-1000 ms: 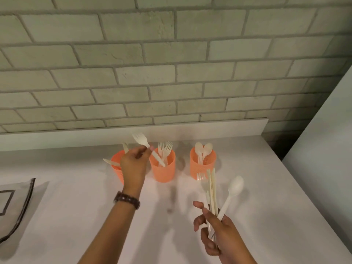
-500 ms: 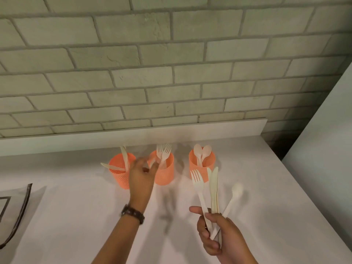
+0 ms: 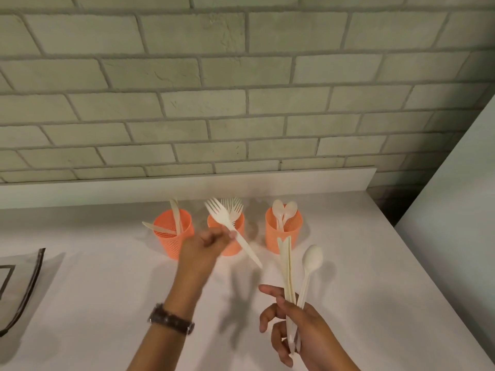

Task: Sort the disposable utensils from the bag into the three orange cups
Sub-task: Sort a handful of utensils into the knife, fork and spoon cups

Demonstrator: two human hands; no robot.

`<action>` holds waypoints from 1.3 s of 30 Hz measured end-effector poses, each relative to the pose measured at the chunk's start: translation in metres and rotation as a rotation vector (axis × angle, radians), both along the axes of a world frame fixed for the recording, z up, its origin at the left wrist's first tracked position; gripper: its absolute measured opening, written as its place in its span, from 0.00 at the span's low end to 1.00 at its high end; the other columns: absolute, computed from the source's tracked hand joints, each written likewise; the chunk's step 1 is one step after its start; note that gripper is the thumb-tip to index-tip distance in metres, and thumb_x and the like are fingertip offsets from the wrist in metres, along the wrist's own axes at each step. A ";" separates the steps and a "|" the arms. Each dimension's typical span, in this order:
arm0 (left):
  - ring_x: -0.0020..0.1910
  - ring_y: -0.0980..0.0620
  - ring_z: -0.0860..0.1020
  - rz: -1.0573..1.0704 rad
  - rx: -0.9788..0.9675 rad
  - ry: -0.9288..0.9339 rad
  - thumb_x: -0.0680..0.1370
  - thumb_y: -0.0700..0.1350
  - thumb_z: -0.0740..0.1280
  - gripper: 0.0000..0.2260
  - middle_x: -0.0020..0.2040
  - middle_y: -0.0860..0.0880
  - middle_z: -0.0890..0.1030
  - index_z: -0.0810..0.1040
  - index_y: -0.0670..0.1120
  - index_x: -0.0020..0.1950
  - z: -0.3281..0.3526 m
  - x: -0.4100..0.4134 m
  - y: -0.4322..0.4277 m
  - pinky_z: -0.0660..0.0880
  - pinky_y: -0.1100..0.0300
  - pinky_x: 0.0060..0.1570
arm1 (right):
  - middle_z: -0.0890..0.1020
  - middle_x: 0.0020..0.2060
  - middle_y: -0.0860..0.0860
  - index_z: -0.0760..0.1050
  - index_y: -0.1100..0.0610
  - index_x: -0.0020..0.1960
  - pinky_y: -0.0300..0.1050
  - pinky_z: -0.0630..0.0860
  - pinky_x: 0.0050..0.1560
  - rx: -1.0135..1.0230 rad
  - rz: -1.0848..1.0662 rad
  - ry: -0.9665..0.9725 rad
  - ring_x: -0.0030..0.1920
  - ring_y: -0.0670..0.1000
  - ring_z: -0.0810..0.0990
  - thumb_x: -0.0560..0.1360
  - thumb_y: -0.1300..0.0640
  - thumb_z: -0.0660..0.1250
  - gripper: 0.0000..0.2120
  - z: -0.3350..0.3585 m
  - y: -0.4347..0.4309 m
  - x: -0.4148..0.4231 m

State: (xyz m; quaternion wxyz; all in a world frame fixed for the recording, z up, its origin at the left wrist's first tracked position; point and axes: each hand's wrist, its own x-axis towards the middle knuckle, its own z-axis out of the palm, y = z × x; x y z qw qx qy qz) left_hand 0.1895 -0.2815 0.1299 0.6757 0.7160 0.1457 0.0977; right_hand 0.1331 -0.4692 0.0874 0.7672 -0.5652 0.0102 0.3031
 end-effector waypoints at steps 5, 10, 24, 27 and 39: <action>0.36 0.57 0.78 0.321 0.151 -0.138 0.72 0.42 0.71 0.03 0.38 0.49 0.82 0.82 0.44 0.45 0.005 0.052 0.039 0.73 0.67 0.41 | 0.74 0.25 0.50 0.75 0.49 0.58 0.33 0.54 0.21 -0.279 -0.026 -0.090 0.19 0.47 0.62 0.80 0.54 0.58 0.10 -0.004 0.002 -0.001; 0.45 0.49 0.79 0.283 0.327 -0.056 0.73 0.43 0.70 0.08 0.47 0.45 0.84 0.82 0.41 0.49 -0.020 0.088 0.046 0.72 0.62 0.46 | 0.68 0.19 0.50 0.78 0.54 0.51 0.35 0.56 0.22 -0.310 -0.076 -0.056 0.18 0.46 0.60 0.79 0.60 0.59 0.09 -0.007 0.001 -0.003; 0.47 0.57 0.79 -0.332 0.026 0.202 0.75 0.42 0.67 0.08 0.48 0.58 0.83 0.82 0.55 0.47 -0.036 -0.013 -0.034 0.76 0.70 0.44 | 0.62 0.22 0.47 0.64 0.53 0.43 0.35 0.53 0.22 -0.374 -0.218 -0.080 0.22 0.47 0.56 0.78 0.47 0.58 0.10 0.010 -0.002 0.003; 0.54 0.56 0.80 -0.467 -0.050 0.208 0.76 0.45 0.67 0.08 0.51 0.56 0.84 0.83 0.54 0.52 -0.040 -0.038 -0.049 0.75 0.63 0.56 | 0.60 0.22 0.48 0.65 0.52 0.43 0.33 0.52 0.24 -0.319 -0.203 -0.055 0.21 0.47 0.56 0.78 0.45 0.55 0.12 0.012 0.002 0.000; 0.55 0.57 0.80 -0.483 -0.243 0.199 0.74 0.45 0.68 0.07 0.50 0.51 0.85 0.85 0.49 0.50 -0.029 -0.059 -0.056 0.71 0.63 0.59 | 0.63 0.21 0.54 0.74 0.51 0.53 0.33 0.55 0.21 -0.068 -0.117 0.043 0.16 0.49 0.58 0.76 0.45 0.61 0.12 0.018 0.008 -0.012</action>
